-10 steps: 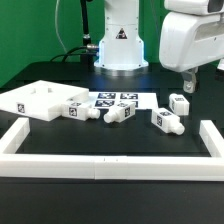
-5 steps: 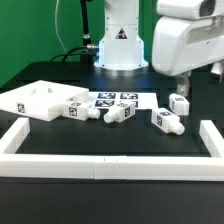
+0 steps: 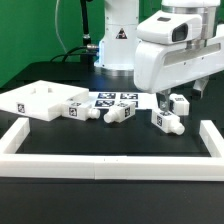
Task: Assemble one leg
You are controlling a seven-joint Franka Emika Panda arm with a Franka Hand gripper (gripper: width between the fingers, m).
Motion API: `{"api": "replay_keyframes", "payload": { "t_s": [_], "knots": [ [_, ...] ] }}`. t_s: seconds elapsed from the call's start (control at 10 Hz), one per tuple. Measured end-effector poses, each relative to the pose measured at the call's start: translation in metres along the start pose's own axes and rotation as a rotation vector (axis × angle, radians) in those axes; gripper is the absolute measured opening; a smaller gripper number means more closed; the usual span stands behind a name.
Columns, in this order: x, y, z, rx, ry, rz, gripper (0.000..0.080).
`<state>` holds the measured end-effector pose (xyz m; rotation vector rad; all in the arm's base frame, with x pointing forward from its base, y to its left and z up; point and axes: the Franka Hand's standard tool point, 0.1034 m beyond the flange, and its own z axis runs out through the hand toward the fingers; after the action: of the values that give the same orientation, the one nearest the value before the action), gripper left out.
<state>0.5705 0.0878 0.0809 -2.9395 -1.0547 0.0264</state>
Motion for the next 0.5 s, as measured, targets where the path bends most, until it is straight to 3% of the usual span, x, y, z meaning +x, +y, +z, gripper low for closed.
{"api": "replay_keyframes", "payload": {
  "t_s": [0.3, 0.5],
  "knots": [
    [-0.006, 0.001, 0.007, -0.006, 0.014, 0.005, 0.0649],
    [-0.030, -0.007, 0.029, -0.012, 0.034, 0.000, 0.0649]
  ]
}}
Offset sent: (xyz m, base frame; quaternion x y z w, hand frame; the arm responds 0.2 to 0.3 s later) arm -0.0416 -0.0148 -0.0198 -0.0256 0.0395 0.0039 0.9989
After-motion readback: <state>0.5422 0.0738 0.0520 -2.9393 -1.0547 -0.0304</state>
